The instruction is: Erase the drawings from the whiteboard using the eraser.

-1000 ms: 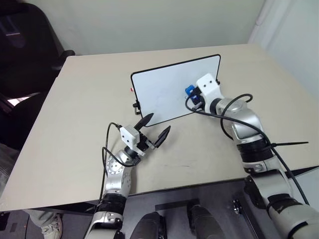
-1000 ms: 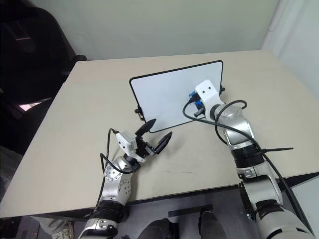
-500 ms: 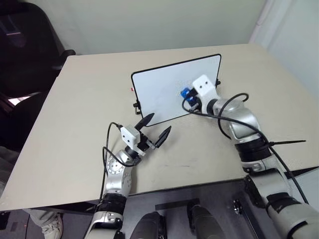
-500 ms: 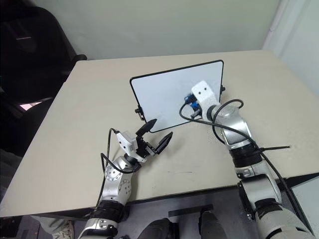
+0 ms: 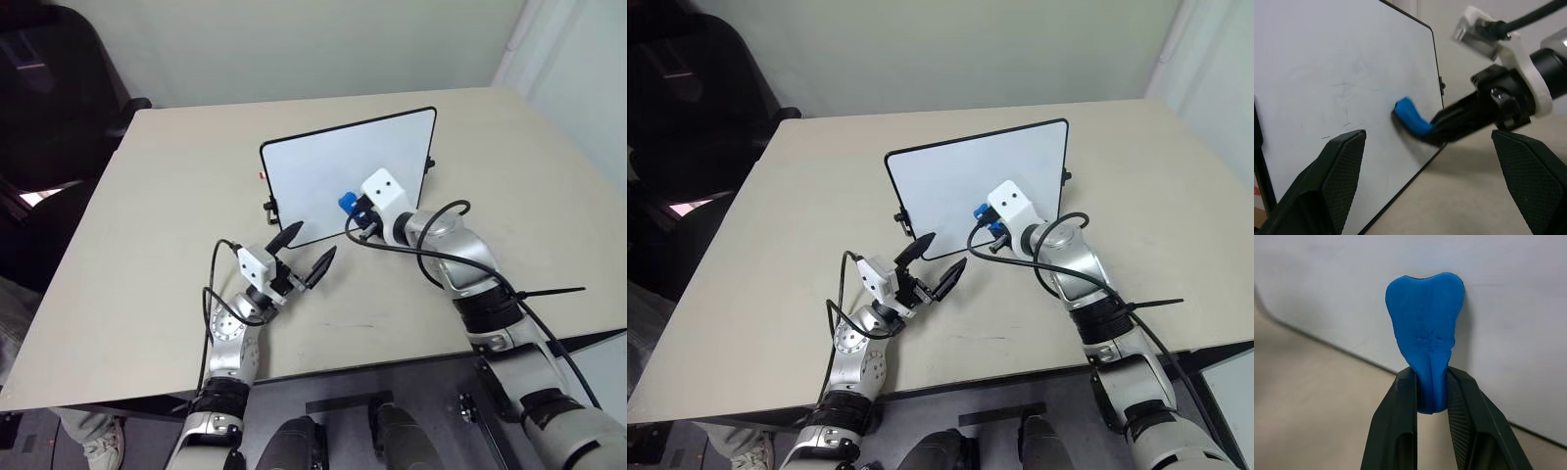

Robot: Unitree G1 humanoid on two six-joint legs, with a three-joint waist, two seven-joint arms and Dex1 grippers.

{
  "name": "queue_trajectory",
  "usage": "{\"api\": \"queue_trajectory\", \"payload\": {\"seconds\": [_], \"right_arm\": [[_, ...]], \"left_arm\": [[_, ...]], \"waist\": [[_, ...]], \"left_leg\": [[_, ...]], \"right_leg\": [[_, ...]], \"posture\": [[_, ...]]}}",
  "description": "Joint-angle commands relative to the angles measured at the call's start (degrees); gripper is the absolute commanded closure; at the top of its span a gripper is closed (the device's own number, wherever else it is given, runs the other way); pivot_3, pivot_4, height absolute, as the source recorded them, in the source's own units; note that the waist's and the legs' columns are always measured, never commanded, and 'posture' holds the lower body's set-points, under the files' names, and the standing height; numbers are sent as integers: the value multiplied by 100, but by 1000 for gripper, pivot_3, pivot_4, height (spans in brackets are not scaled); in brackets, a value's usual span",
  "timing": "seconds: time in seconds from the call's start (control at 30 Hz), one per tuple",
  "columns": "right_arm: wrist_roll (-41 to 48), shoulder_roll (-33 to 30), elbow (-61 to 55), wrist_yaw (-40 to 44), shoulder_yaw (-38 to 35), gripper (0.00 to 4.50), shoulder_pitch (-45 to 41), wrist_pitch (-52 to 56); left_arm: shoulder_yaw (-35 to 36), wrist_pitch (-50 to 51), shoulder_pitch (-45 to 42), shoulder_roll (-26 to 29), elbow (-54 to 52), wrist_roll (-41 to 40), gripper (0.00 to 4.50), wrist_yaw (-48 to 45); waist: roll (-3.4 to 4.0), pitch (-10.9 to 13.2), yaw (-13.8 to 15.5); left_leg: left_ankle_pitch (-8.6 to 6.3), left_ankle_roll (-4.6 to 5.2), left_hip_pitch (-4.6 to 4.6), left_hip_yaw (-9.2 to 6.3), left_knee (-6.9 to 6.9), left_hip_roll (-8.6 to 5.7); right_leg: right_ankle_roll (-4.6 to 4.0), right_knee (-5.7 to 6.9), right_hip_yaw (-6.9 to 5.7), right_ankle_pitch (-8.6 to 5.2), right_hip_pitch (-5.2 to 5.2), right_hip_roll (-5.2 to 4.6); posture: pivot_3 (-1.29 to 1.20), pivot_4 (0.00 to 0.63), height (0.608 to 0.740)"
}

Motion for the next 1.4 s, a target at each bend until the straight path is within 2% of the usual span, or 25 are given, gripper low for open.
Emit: {"api": "queue_trajectory", "payload": {"seconds": [0.03, 0.37, 0.57, 0.73, 0.8, 0.9, 1.07, 1.27, 1.4], "right_arm": [[88, 111, -377, 70, 6, 3719, -174, -99], [-322, -141, 908, -762, -449, 3719, -533, -22], [-300, -258, 993, -1087, -778, 3719, -541, 6], [-274, -375, 631, -1020, -866, 3719, -365, 115], [-87, -437, 104, -797, -905, 3719, -165, 316], [307, -638, -849, -357, -977, 3719, 183, 858], [750, -1361, -1978, -63, -1420, 3719, 679, 2148], [897, -2021, -2285, -21, -1534, 3719, 1356, 2491], [975, -2076, -2304, -115, -1573, 3719, 1729, 2565]], "left_arm": [[-19, -130, 7, -66, 119, -22, 0, -1], [-16, -173, -7, -57, 121, -22, 0, 8], [-26, -173, -3, -48, 107, -41, 0, -24], [-33, -173, -44, -62, 152, -38, 0, -43], [-41, -167, -52, -71, 160, -40, 0, -53], [-56, -161, -37, -87, 142, -36, 0, -51], [-96, -137, 68, -139, 62, -27, 0, -22], [-107, -104, 177, -166, -5, -18, 0, 39], [-79, -109, 150, -137, 49, -41, 0, 14]], "waist": [[0, 0, 5], [-1, -1, 15], [-1, 0, 3], [-1, 0, 12], [-1, 0, 24], [-1, 0, 44], [-1, 0, 86], [4, -4, 81], [9, -6, 84]], "left_leg": [[0, 1, 0, 0, 0, 0], [2, 4, 1, 0, 2, -1], [4, 2, -4, 0, 4, -2], [9, -4, -18, 0, 0, 0], [10, -1, -20, 0, 1, -1], [11, 0, -23, 0, 0, -1], [11, 4, -25, 0, 3, -2], [9, 5, -19, 1, 0, 0], [9, 6, -18, 2, -2, 0]], "right_leg": [[0, -2, 0, 0, 0, 0], [0, -3, -1, 3, -7, -3], [0, 0, 4, 14, -4, -4], [-2, 4, 2, 15, -17, -2], [-1, 2, 1, 15, -16, -3], [0, -1, -1, 15, -16, -3], [6, -8, -4, 10, -9, -3], [13, -11, -2, 3, -7, -3], [20, -9, -1, -1, -7, -3]], "posture": [[0, 150, 726], [0, 150, 726], [0, 150, 726], [0, 150, 726], [0, 150, 726], [0, 150, 726], [0, 150, 726], [0, 150, 726], [0, 150, 726]]}}
